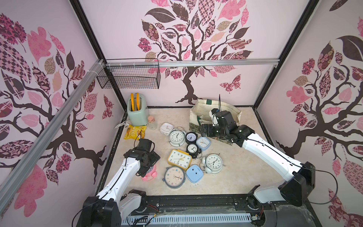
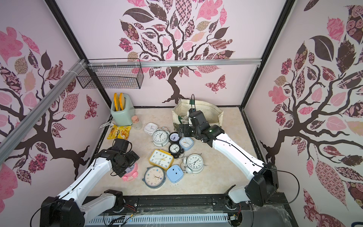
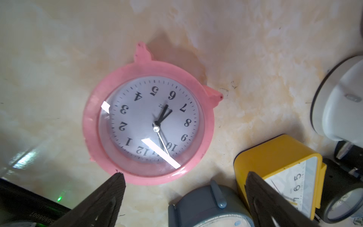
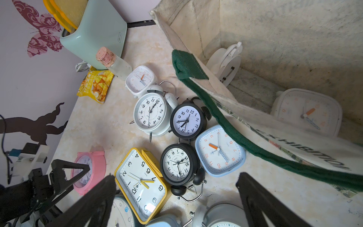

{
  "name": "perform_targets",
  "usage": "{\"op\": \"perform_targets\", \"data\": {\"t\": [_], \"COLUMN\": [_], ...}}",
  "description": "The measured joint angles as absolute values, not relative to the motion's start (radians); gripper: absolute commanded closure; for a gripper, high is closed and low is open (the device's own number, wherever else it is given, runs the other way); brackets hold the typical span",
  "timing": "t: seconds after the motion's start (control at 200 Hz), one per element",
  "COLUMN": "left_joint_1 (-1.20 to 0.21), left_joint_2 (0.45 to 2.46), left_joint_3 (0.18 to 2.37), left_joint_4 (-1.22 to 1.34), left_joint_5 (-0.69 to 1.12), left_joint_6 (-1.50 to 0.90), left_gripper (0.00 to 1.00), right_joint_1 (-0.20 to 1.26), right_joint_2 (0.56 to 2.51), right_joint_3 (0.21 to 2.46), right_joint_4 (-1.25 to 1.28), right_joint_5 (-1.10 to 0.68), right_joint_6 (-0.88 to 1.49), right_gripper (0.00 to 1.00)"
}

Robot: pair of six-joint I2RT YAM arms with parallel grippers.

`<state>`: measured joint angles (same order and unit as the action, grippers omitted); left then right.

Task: Put the alarm clock into the canvas bag
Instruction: Move the alarm to the center of the board.

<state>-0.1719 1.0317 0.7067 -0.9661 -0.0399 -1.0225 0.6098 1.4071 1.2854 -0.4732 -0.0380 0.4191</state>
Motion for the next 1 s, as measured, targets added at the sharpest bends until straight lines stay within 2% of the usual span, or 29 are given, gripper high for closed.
{"op": "perform_targets", "data": {"t": [0.24,0.525,0.8,1.0], "left_joint_1": [0.022,0.030,0.027,0.017], "left_joint_2": [1.008,1.071,0.996,0.960], "left_joint_3": [0.699,0.646,0.575,0.593], "left_joint_4": [-0.957,-0.835,-0.691,-0.803], "left_joint_5": [-0.058,-0.009,0.067,-0.015], "left_joint_6": [-0.994,-0.956,-0.935,-0.920], "left_gripper": [0.02,0.02,0.02,0.02], "right_joint_1": [0.642,0.760,0.764,0.764], "right_joint_2": [1.409,1.414,1.414,1.425], "right_joint_3": [1.250,1.250,1.248,1.248], "right_joint_4": [-0.467,-0.467,-0.466,-0.460], "right_joint_5": [-0.069,-0.127,-0.160,-0.185], "right_joint_6": [0.412,0.377,0.377,0.377], "right_gripper": [0.00,0.00,0.00,0.00]}}
